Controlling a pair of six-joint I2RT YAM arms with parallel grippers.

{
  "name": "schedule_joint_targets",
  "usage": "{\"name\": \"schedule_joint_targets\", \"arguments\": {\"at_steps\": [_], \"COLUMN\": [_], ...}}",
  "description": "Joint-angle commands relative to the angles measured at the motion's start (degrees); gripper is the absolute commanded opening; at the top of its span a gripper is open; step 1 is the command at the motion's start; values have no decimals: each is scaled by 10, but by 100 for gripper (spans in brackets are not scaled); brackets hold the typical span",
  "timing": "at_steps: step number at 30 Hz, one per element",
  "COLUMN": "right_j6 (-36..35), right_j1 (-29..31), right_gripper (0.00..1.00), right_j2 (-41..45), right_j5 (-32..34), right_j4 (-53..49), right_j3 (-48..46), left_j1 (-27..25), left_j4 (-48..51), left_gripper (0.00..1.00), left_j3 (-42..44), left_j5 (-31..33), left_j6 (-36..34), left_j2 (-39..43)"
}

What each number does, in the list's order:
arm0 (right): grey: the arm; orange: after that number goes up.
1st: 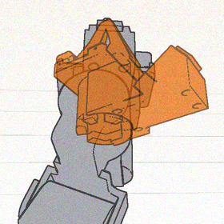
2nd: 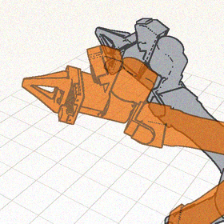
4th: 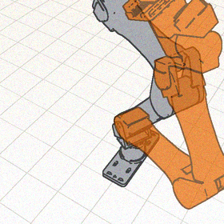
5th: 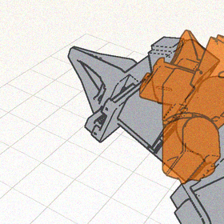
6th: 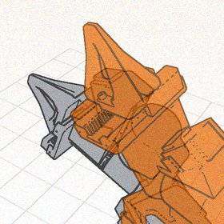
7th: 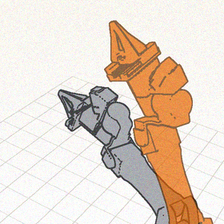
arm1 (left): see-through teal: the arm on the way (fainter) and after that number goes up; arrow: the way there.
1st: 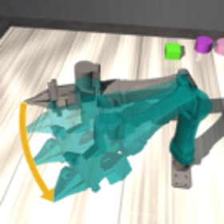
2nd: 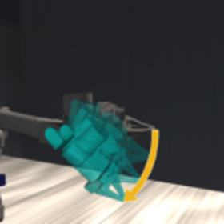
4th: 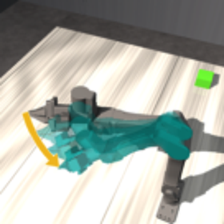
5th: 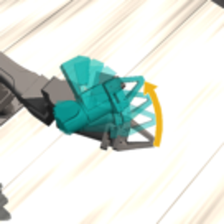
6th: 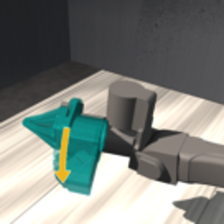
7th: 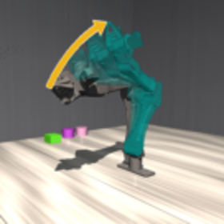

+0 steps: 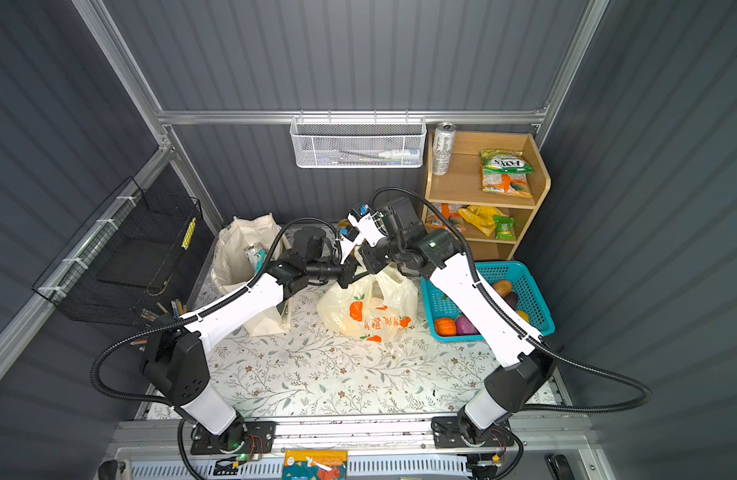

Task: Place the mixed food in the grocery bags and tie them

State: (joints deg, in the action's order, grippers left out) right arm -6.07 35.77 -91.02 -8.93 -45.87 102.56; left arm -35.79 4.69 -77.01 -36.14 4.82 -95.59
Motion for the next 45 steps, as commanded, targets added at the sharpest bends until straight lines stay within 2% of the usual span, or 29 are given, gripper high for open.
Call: {"name": "schedule_joint_targets", "arguments": {"at_steps": [1,8,13,17,25,32,38,45], "right_j6": [4,17,19,21,46,54,46,44], "right_j1": [-24,-33,-33,-33,-22,-9,-9,-8], "right_gripper": [0,0,0,0,0,0,0,0], "right_j2": [-13,-19,-6,16,80,69,49,40], "right_j5": [12,13,27,6,-44,-62,-57,-51], "right_j4": [33,62,79,94,125,133,134,130], "right_j3": [-12,-36,-64,-83,-141,-145,-142,-147], "left_j1": [4,6,10,15,19,19,25,44], "left_j4": [1,12,35,44,8,-21,-2,77], "left_gripper": [0,1,15,21,25,29,31,34], "left_j3": [7,18,0,-10,4,14,20,25], "left_j5": [-76,-125,-152,-144,-123,-142,-175,-213], "left_j6": [-62,-90,-101,-96,-73,-57,-68,-111], "left_j2": [14,15,1,-6,7,17,21,28]}}
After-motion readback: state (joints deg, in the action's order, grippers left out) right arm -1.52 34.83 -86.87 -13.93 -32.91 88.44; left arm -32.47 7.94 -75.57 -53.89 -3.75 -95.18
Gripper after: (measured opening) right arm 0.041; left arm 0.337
